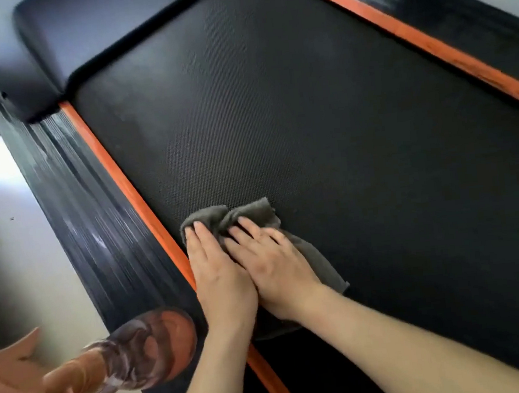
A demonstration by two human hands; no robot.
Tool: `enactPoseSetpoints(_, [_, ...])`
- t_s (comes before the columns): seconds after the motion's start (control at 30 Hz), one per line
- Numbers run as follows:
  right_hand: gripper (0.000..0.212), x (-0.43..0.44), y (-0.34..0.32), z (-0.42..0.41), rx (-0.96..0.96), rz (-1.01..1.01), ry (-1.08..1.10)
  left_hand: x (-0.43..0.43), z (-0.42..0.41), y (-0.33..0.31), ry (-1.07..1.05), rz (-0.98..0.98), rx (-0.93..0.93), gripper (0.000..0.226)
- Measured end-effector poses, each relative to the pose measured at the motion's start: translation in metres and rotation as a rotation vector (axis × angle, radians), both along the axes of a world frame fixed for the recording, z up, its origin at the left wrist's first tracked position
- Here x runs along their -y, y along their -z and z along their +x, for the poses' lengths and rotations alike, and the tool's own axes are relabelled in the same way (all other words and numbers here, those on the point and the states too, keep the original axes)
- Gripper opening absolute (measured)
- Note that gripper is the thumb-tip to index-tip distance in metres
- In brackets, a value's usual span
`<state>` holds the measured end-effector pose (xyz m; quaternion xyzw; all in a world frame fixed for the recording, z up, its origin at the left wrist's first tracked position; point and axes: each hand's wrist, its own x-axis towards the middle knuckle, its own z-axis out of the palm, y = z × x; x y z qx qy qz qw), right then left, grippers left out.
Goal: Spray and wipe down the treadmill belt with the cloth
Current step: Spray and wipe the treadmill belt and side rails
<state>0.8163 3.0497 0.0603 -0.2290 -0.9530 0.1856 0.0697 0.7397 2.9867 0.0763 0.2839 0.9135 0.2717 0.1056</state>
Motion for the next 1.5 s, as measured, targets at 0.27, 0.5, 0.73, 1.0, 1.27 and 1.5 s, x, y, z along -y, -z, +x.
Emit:
enactPoseSetpoints(0.27, [0.075,-0.026,-0.003,-0.055,0.349,0.079,0.137,-0.024,-0.017,-0.009,-0.027,-0.022,0.203,0.054])
enactPoseSetpoints(0.5, [0.07,-0.039,-0.017,0.034,0.371,-0.138,0.607,-0.045,0.022,-0.007,0.396,-0.119,-0.003,0.079])
enactPoseSetpoints(0.73, [0.07,0.002,-0.04,0.169,0.528,-0.145,0.915,-0.021,0.124,0.0,0.978,-0.186,-0.15,0.058])
enactPoseSetpoints(1.0, [0.073,0.0,-0.022,0.025,0.334,-0.138,0.327,0.018,0.015,0.004,0.455,-0.433,-0.232,0.07])
enactPoseSetpoints(1.27, [0.069,-0.033,-0.022,0.084,0.369,-0.093,0.488,-0.001,0.044,0.008,0.481,-0.347,-0.242,0.076])
enactPoseSetpoints(1.5, [0.062,0.008,-0.04,0.252,0.544,-0.099,0.858,0.001,0.194,0.007,1.073,-0.139,-0.188,0.055])
